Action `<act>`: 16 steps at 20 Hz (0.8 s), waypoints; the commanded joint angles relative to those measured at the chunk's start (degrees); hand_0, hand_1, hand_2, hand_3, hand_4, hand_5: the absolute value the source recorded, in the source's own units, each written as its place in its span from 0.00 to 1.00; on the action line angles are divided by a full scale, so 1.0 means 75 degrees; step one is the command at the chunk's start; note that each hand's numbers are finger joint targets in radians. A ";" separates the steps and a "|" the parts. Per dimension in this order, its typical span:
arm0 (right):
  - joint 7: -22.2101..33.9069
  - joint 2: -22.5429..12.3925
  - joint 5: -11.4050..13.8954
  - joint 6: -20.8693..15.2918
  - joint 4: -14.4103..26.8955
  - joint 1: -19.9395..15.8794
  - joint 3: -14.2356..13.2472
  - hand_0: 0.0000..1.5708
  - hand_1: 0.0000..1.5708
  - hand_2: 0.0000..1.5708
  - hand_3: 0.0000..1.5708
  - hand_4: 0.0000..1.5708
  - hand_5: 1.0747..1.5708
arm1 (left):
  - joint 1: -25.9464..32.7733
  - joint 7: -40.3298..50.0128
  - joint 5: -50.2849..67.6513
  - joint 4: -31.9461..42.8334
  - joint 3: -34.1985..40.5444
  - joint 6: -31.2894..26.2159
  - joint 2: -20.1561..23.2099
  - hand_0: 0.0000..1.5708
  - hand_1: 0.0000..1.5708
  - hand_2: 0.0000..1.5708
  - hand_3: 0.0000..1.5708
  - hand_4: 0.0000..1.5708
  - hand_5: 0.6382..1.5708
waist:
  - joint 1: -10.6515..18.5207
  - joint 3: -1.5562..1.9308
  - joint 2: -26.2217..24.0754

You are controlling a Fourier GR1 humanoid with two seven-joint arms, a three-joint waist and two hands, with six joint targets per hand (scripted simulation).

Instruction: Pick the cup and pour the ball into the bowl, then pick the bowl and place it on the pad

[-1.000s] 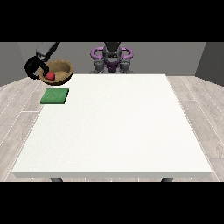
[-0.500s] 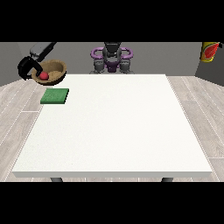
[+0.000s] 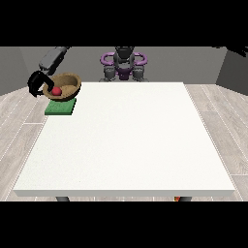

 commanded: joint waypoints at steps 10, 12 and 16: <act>-0.0157 -0.0439 -0.0066 -0.0680 0.0549 -0.0040 -0.0468 0.99 0.99 0.96 0.59 0.00 0.97 | 0.0089 0.0048 0.0355 0.0249 0.0063 -0.0333 0.0369 0.00 0.00 0.00 0.00 0.76 0.99 | -0.0007 -0.0003 0.0005; 0.0101 -0.0345 -0.0121 -0.0816 0.0540 -0.0323 -0.0467 0.96 0.96 0.90 0.52 0.00 0.96 | 0.0055 -0.0330 0.0112 0.0179 -0.0021 0.0032 0.0213 0.00 0.00 0.00 0.00 0.76 0.99 | -0.0023 -0.0003 0.0128; -0.0193 0.0137 -0.0295 -0.1120 0.0507 -0.0316 -0.0578 0.93 0.93 0.90 0.53 0.00 0.92 | 0.0196 -0.0604 0.0135 0.0536 0.0110 -0.0329 0.0550 0.00 0.00 0.00 0.00 0.75 0.99 | 0.0101 -0.0004 0.0211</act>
